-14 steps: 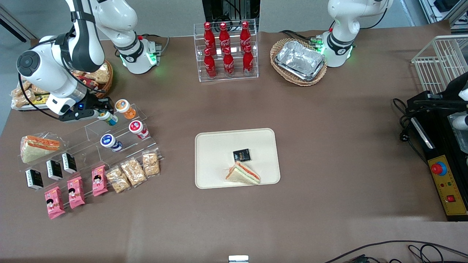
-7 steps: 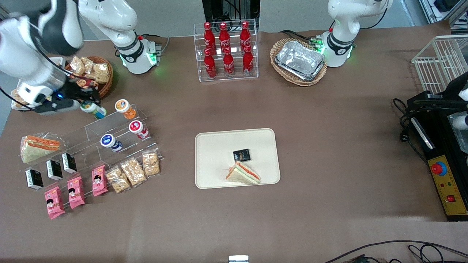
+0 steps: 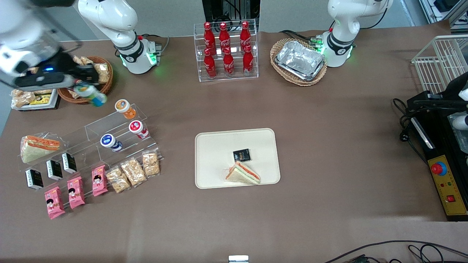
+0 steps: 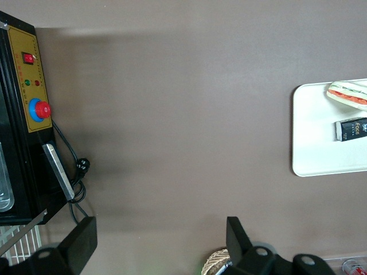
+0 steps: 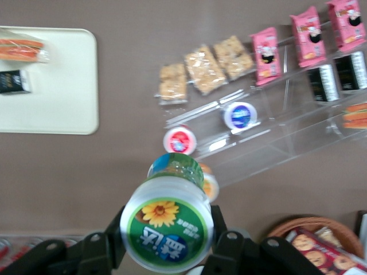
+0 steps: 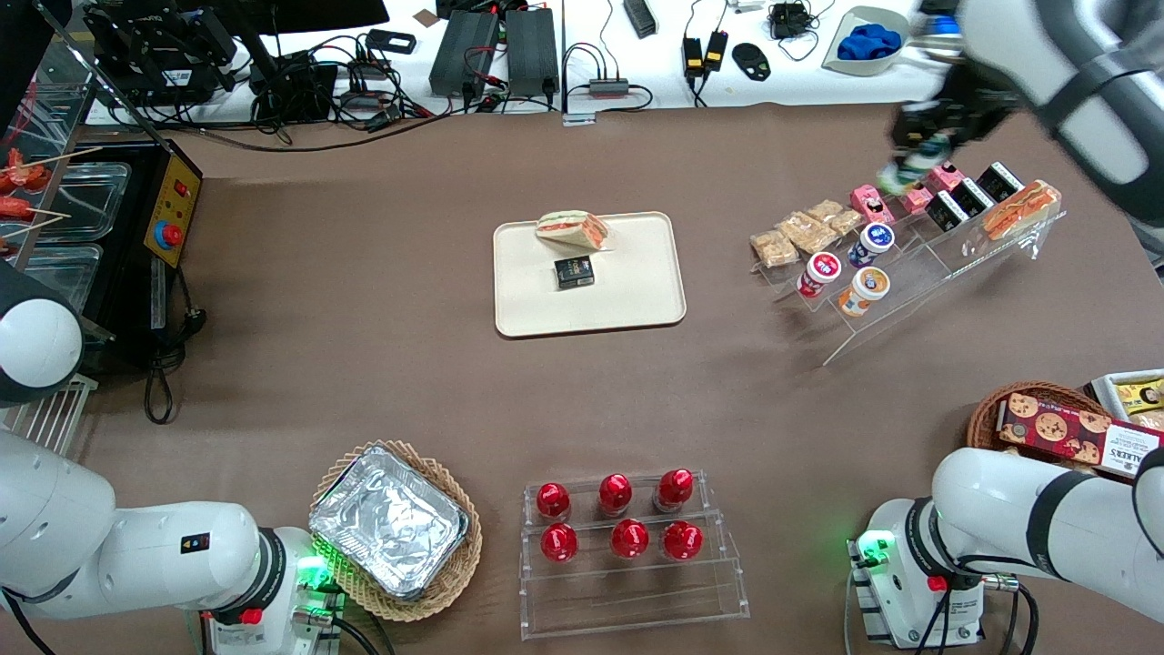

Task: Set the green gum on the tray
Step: 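Lift the green gum bottle up out of the rack, then carry the green gum bottle over the cream tray and lower it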

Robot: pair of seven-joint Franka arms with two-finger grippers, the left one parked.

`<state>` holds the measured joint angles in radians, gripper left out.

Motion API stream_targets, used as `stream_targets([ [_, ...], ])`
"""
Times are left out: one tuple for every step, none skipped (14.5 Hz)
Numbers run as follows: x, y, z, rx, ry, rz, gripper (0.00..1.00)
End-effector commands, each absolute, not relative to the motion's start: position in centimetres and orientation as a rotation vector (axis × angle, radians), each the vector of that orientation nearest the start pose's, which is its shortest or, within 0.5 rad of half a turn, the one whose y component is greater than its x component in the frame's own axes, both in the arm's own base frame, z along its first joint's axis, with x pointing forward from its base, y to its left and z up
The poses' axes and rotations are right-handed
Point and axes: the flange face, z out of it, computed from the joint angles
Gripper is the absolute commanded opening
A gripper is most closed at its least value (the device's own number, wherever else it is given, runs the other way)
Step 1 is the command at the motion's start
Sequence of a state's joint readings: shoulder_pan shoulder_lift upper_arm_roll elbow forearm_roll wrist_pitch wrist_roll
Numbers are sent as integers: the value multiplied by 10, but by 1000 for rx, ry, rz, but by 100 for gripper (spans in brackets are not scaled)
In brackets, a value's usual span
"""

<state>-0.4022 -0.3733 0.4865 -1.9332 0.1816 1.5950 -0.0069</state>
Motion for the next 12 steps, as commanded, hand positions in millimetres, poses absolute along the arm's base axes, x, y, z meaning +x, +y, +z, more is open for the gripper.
stream_targets([
  [450,219,614,-3110,39,63,29],
  [452,248,606,-3087,79,81,29],
  [456,279,591,-3055,107,90,29],
  [458,309,579,-3013,109,49,29],
  [464,329,560,-2970,112,25,29],
  [472,336,529,-2960,115,30,29],
  [473,350,506,-2953,68,33,29],
  [469,368,480,-2965,4,58,29],
  [472,376,453,-2996,2,63,29],
  [472,390,426,-3028,12,53,29],
  [468,408,399,-3059,7,35,29],
  [467,421,368,-3085,24,17,29],
])
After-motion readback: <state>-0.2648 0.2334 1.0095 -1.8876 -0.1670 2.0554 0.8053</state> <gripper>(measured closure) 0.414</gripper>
